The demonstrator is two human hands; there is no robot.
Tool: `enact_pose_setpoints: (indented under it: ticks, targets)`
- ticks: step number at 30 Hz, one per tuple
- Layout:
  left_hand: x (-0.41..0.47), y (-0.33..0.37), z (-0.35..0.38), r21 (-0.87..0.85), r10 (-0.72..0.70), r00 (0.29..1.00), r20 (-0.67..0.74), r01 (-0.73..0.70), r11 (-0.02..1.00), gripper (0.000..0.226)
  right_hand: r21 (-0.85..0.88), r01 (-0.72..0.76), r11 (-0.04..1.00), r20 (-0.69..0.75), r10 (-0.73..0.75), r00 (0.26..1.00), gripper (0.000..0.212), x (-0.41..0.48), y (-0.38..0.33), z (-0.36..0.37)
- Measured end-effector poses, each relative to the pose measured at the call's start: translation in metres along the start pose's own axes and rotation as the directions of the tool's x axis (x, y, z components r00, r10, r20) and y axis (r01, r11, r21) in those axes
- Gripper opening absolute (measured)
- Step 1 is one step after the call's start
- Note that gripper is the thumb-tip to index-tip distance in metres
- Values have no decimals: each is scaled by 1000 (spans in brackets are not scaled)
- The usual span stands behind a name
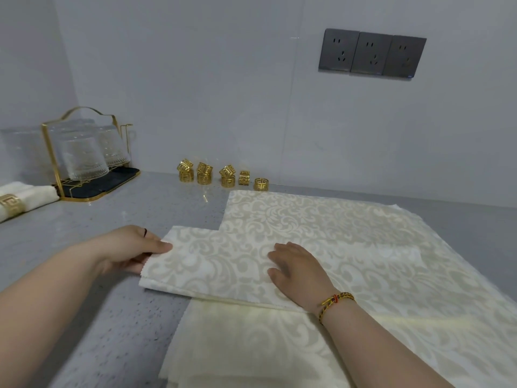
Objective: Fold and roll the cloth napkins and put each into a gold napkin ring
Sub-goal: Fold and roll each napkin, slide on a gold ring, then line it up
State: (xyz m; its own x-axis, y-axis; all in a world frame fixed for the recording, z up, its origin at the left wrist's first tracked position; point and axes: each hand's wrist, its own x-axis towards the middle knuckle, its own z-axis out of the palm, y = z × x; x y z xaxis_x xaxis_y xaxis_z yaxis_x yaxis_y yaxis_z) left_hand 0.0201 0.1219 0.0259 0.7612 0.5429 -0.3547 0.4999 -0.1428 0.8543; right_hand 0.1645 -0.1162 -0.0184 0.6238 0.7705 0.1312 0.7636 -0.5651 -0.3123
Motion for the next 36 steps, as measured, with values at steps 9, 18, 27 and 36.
enact_pose_setpoints:
  ticks: [9, 18, 27, 36]
  targets:
    - [-47, -4, -52, -166, 26, 997, -74, -38, 985, 14, 87, 145, 986, 119, -155, 981, 34, -19, -61, 9]
    - [-81, 80, 29, 14, 357, 921, 156, -364, 931, 48, 950, -99, 296, 47, 177, 983, 17, -11, -74, -42]
    - [-55, 99, 133, 116, 451, 868, 206, -479, 870, 21, 984, -179, -7, 177, 196, 964, 37, -37, -12, -70]
    - [-45, 74, 172, 78, 616, 762, 200, -639, 765, 23, 887, -361, 290, 194, 474, 859, 10, -38, 49, -71]
